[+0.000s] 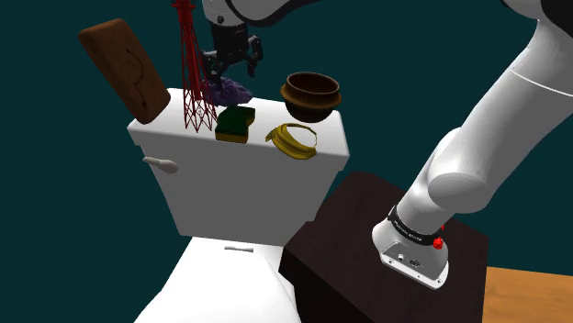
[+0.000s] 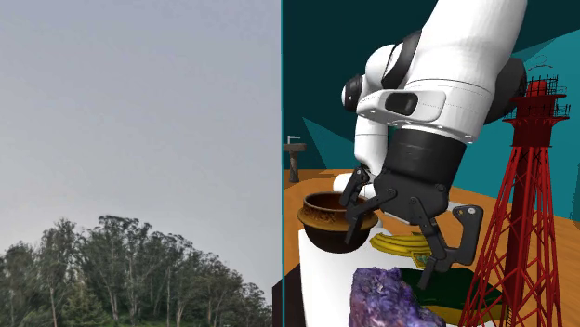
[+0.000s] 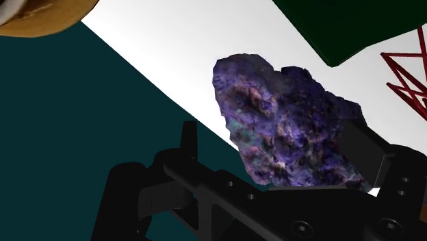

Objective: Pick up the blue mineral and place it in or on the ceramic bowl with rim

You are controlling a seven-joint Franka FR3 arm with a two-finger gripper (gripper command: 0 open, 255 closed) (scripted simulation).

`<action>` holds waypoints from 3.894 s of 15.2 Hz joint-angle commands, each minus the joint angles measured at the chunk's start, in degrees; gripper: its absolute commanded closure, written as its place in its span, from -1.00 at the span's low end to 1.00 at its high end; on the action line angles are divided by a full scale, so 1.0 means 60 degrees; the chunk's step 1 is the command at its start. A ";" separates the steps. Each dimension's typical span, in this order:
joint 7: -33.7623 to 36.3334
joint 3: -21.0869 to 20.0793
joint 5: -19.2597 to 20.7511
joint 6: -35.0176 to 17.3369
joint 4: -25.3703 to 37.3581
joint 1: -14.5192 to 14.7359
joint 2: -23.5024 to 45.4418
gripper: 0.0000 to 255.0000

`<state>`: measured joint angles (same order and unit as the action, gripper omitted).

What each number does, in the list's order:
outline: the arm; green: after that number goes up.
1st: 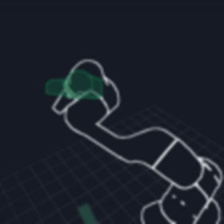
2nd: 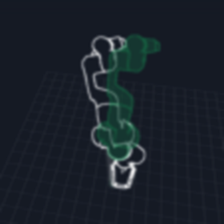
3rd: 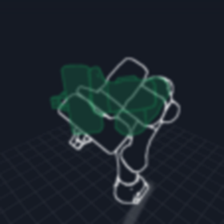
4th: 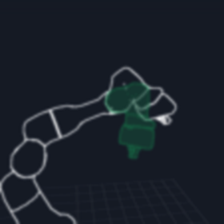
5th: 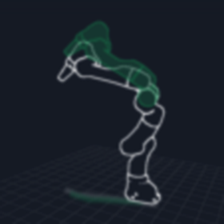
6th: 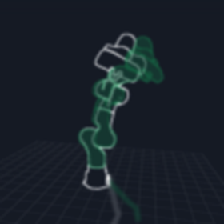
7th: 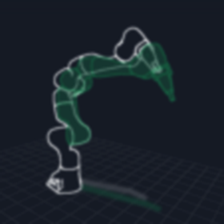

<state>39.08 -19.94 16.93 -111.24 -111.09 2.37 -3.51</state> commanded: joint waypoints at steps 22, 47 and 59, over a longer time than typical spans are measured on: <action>-0.0330 -0.0065 -0.0148 0.1241 0.0773 -0.0159 0.0065 1.00; -0.3317 0.0516 -0.0711 -0.4066 -0.2984 0.0062 -0.1604 1.00; -0.3565 0.0560 -0.0931 -0.3443 -0.2590 0.0106 -0.1868 1.00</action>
<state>17.89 -16.60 11.60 -132.90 -127.22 2.92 -14.43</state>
